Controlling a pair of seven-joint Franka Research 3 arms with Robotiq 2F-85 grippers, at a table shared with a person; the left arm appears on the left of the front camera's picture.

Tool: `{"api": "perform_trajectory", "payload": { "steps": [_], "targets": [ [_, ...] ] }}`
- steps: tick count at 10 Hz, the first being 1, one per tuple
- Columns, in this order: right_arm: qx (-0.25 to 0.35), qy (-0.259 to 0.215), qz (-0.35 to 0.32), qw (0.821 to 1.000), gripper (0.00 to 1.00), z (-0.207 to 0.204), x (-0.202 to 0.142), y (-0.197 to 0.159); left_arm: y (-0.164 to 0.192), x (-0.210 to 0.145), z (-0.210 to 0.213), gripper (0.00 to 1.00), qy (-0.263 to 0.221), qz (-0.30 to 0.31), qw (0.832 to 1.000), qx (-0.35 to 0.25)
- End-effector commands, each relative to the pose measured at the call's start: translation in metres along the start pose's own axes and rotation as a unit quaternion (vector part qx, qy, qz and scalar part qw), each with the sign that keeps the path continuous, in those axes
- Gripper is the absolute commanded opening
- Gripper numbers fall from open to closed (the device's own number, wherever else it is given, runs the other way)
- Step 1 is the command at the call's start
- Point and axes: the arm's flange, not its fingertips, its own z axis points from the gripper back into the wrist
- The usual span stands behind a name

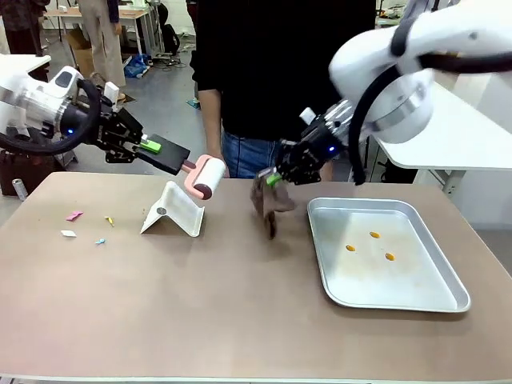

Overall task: Clean the surface of the table.
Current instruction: Hold the Lint Roller with your left hand and the towel with your right hand.

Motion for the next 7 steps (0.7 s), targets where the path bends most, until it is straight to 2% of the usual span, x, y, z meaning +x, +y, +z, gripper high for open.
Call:
{"api": "perform_trajectory", "payload": {
  "steps": [1,2,3,4,5,7],
  "targets": [
    [0.101,0.061,0.019,0.993,0.0,0.04,-0.044,-0.035,-0.011,0.0,0.028,0.05,-0.009,-0.006,0.998,-0.066],
    [0.134,0.049,0.032,0.989,0.0,0.065,-0.063,-0.037,-0.019,-0.003,0.046,0.05,-0.063,0.036,0.994,-0.087],
    [0.142,0.018,0.034,0.989,0.0,0.089,-0.083,-0.04,-0.022,-0.008,0.066,0.05,-0.11,0.047,0.988,-0.092],
    [0.153,-0.018,0.021,0.988,0.0,0.117,-0.101,-0.046,-0.02,-0.018,0.09,0.05,-0.142,0.056,0.986,-0.074],
    [0.184,-0.045,0.009,0.982,0.0,0.144,-0.116,-0.054,-0.016,-0.03,0.115,0.05,-0.15,0.053,0.984,-0.08],
    [0.229,-0.124,-0.043,0.965,0.0,0.2,-0.147,-0.076,0.006,-0.065,0.172,0.05,-0.17,0.044,0.984,-0.039]
  ]
}}
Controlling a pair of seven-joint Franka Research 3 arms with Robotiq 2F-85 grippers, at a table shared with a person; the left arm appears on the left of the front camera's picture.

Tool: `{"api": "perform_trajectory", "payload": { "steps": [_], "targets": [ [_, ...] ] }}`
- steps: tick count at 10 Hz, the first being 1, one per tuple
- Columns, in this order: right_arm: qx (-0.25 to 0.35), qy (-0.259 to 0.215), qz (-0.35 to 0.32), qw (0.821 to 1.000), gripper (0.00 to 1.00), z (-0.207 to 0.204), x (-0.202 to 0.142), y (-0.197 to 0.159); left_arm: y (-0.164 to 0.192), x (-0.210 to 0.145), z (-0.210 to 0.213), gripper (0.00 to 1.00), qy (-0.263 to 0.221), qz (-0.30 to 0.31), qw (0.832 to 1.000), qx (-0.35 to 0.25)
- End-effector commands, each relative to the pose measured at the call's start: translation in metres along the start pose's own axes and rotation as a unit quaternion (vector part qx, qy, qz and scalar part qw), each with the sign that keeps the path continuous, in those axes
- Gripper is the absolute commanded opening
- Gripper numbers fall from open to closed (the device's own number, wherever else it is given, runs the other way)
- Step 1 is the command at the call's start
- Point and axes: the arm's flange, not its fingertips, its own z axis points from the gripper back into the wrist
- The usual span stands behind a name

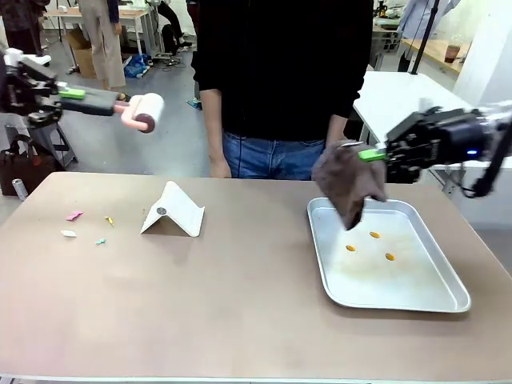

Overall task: Clean the surface of the table.
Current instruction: Hold the Lint Roller with your left hand and the towel with your right hand.

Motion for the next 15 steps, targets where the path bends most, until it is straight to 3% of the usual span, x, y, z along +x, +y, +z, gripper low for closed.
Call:
{"api": "perform_trajectory", "payload": {
  "steps": [1,4,6,8,9,10,15],
  "targets": [
    [0.056,-0.094,-0.036,0.993,0.0,0.048,-0.025,0.004,0.021,-0.023,0.048,0.05,-0.011,-0.029,0.999,0.024],
    [0.074,-0.176,-0.069,0.979,0.0,0.108,-0.047,-0.005,0.044,-0.045,0.108,0.05,-0.043,0.016,0.998,0.041],
    [0.054,-0.196,-0.09,0.975,0.0,0.13,-0.054,-0.028,0.046,-0.056,0.116,0.05,0.006,-0.008,1.0,-0.002],
    [0.051,-0.236,-0.068,0.968,0.0,0.138,-0.059,-0.038,0.047,-0.059,0.117,0.05,0.044,-0.035,0.997,-0.061],
    [0.015,-0.254,-0.046,0.966,0.0,0.133,-0.06,-0.037,0.044,-0.057,0.112,0.05,0.062,-0.048,0.993,-0.088],
    [0.052,-0.211,-0.083,0.972,0.0,0.15,-0.042,-0.031,0.045,-0.063,0.108,0.05,0.019,-0.011,0.999,-0.025],
    [0.052,-0.211,-0.083,0.972,0.0,0.15,-0.042,-0.031,0.045,-0.063,0.108,0.05,0.019,-0.011,0.999,-0.025]
  ]
}}
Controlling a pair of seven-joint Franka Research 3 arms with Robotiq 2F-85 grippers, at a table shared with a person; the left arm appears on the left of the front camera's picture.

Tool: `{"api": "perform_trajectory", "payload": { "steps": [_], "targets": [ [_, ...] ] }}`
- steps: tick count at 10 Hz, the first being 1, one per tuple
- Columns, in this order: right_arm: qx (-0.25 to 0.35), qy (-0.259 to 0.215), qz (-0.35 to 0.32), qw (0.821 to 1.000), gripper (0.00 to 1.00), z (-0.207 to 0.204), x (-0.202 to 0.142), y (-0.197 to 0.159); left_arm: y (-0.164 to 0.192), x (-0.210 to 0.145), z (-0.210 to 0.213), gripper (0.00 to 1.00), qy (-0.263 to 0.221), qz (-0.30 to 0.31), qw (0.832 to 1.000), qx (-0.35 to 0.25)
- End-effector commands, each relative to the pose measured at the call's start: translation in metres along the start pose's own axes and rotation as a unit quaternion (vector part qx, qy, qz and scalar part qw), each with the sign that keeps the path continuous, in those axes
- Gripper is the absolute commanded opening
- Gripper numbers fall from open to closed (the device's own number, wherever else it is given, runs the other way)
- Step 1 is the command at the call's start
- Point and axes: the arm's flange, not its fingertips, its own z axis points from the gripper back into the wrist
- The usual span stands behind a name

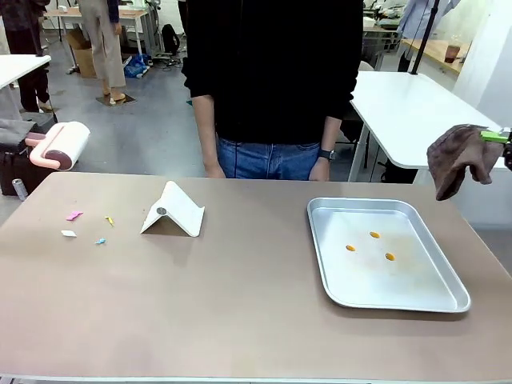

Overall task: Clean the surface of the table.
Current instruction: Hold the Lint Roller with your left hand and the towel with your right hand, then if a person points to the right, clean the right side of the table with your right hand, and if they point to the left, clean the left side with your left hand.

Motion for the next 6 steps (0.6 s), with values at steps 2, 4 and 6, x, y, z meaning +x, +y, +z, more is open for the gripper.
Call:
{"api": "perform_trajectory", "payload": {
  "steps": [2,4,6],
  "targets": [
    [0.005,0.004,-0.007,1.0,0.0,0.0009,-0.0011,0.0012,-0.0065,-0.0042,-0.0014,0.05,-0.001,0.007,1.0,-0.001],
    [0.005,0.004,-0.007,1.0,0.0,0.0009,-0.0011,0.0012,-0.0065,-0.0042,-0.0014,0.05,-0.001,0.007,1.0,-0.001],
    [0.005,0.004,-0.007,1.0,0.0,0.0009,-0.0011,0.0012,-0.0065,-0.0042,-0.0014,0.05,-0.001,0.007,1.0,-0.001]
  ]
}}
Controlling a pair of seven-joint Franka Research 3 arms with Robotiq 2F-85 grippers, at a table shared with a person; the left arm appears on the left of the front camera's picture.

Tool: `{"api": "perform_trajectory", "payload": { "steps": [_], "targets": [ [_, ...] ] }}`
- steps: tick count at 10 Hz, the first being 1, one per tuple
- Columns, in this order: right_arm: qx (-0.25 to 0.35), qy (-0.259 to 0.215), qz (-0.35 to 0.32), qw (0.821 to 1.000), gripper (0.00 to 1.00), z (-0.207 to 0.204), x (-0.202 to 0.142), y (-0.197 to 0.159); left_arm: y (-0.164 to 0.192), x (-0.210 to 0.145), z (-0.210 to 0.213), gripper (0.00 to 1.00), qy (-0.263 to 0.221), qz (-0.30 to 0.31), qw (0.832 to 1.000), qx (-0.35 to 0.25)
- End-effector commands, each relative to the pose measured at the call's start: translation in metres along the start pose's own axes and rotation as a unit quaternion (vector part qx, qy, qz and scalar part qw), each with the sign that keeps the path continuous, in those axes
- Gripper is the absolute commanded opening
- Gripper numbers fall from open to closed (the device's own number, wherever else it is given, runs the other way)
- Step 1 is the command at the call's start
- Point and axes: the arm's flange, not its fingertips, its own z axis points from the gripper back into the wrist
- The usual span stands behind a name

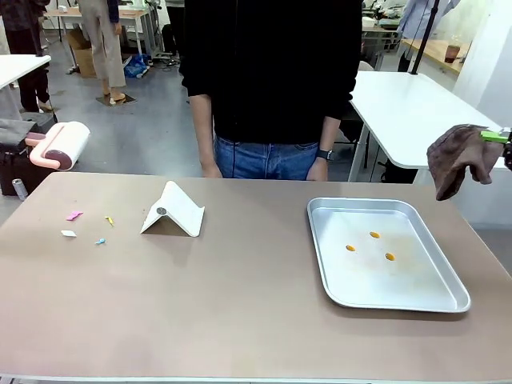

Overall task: Clean the surface of the table.
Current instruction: If a person points to the right, clean the right side of the table with your right hand, and if they point to the left, clean the left side with your left hand.

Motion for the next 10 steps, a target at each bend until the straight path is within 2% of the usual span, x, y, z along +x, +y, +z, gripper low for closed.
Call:
{"api": "perform_trajectory", "payload": {
  "steps": [1,10],
  "targets": [
    [0.005,0.004,-0.007,1.0,0.0,0.0009,-0.0011,0.0012,-0.0064,-0.0041,-0.0014,0.05,-0.001,0.006,1.0,-0.001],
    [0.005,0.004,-0.007,1.0,0.0,0.0009,-0.0011,0.0012,-0.0064,-0.0041,-0.0014,0.05,-0.001,0.006,1.0,-0.001]
  ]
}}
